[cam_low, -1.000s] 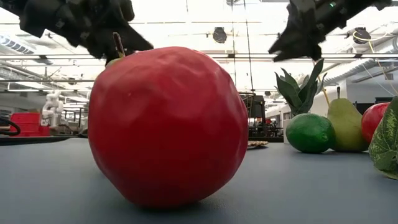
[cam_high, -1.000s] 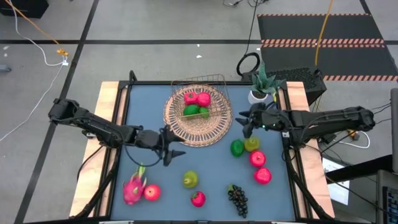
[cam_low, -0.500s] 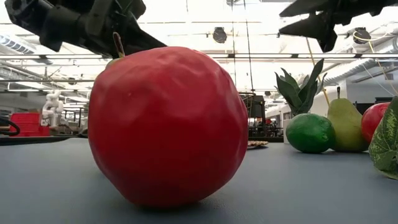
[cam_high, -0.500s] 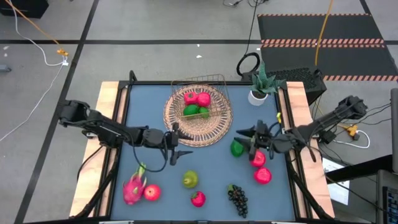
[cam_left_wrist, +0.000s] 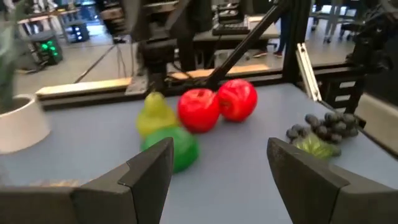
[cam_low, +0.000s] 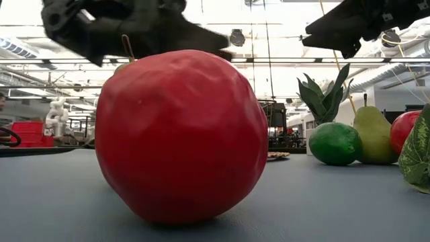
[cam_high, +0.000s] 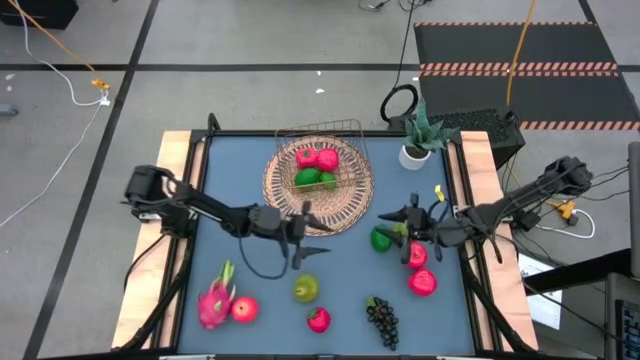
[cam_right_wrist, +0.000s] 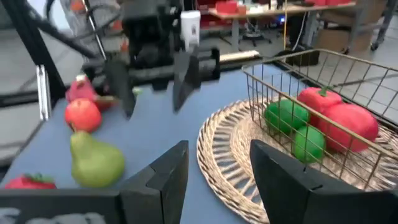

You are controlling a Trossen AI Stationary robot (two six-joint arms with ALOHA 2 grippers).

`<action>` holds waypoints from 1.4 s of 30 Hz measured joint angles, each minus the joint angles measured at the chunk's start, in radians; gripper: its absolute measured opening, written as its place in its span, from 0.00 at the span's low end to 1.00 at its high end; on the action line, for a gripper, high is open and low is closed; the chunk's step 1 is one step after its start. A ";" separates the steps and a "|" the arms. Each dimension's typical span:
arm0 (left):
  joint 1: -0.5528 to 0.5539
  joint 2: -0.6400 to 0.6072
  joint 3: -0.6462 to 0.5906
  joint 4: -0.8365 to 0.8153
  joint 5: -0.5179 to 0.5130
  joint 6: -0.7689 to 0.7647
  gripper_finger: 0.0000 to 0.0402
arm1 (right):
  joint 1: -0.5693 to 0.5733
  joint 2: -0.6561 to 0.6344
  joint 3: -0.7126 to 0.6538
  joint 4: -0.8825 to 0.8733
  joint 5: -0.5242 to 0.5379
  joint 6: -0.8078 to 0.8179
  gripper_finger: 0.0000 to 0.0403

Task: Build produce basket
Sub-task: Put the green lime into the gold wire basket

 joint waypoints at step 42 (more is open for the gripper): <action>-0.072 0.584 0.888 -0.629 -0.415 -0.148 0.96 | -0.231 -0.085 -0.103 0.282 0.259 -0.248 0.41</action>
